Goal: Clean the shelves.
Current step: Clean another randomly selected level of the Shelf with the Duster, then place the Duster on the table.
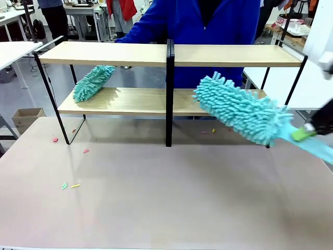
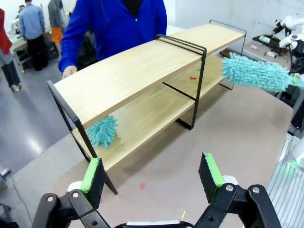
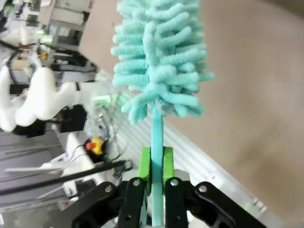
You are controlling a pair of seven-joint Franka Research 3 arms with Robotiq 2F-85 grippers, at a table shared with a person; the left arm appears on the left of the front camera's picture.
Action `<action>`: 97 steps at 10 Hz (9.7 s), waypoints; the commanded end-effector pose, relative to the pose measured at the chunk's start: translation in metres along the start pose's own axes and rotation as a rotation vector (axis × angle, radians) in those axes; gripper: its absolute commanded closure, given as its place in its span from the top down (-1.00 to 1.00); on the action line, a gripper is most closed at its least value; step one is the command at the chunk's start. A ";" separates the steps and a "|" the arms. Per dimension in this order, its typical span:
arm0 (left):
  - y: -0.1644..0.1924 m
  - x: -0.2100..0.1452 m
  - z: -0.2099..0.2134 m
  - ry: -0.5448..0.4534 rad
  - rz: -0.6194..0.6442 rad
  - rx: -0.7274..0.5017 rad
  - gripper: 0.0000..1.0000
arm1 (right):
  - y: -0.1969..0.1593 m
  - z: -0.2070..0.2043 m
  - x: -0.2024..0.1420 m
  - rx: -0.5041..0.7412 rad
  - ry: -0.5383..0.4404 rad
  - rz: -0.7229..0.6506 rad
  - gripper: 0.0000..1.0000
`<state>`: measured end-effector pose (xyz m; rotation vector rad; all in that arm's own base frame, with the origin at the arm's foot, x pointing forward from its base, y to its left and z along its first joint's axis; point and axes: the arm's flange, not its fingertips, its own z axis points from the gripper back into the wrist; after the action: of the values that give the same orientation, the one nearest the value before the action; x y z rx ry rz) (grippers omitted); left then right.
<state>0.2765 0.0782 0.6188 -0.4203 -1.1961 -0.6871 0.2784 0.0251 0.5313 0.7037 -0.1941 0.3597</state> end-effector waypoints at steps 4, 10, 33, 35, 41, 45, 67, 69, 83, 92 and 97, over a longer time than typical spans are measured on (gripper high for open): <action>0.000 0.000 0.000 -0.007 -0.004 -0.006 1.00 | -0.012 -0.063 0.109 -0.109 -0.017 -0.123 -1.00; 0.000 0.000 0.000 -0.007 -0.004 -0.006 1.00 | -0.019 -0.049 0.121 -0.315 -0.069 -0.364 -1.00; 0.000 0.000 0.000 -0.007 -0.004 -0.006 1.00 | 0.020 0.190 -0.087 0.414 -0.128 0.361 -1.00; 0.000 0.000 0.000 -0.007 -0.004 -0.006 1.00 | 0.009 0.193 -0.084 0.440 -0.273 0.407 -1.00; 0.000 0.000 0.000 -0.007 -0.004 -0.006 1.00 | 0.014 0.133 -0.069 0.139 -0.039 0.132 -0.75; 0.000 0.000 0.000 -0.007 -0.004 -0.006 1.00 | -0.010 0.052 -0.005 -0.007 0.048 0.001 -0.75; 0.000 0.000 0.000 -0.007 -0.004 -0.006 1.00 | 0.001 -0.014 0.068 -0.745 -0.217 -0.316 -0.75; 0.000 0.000 0.000 -0.007 -0.004 -0.006 1.00 | 0.003 0.038 0.034 -0.364 -0.027 -0.266 -0.75; 0.000 0.000 0.000 -0.007 -0.004 -0.006 1.00 | -0.029 0.313 -0.147 0.309 -0.418 0.427 -0.75; 0.000 0.000 0.000 -0.007 -0.004 -0.006 1.00 | -0.029 0.313 -0.147 0.309 -0.418 0.427 -0.75; 0.000 0.000 0.000 -0.007 -0.004 -0.006 1.00 | -0.029 0.313 -0.147 0.309 -0.418 0.427 -0.75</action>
<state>0.2763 0.0783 0.6191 -0.4197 -1.1968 -0.6872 0.1385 -0.2393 0.7013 1.0353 -0.6871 0.6528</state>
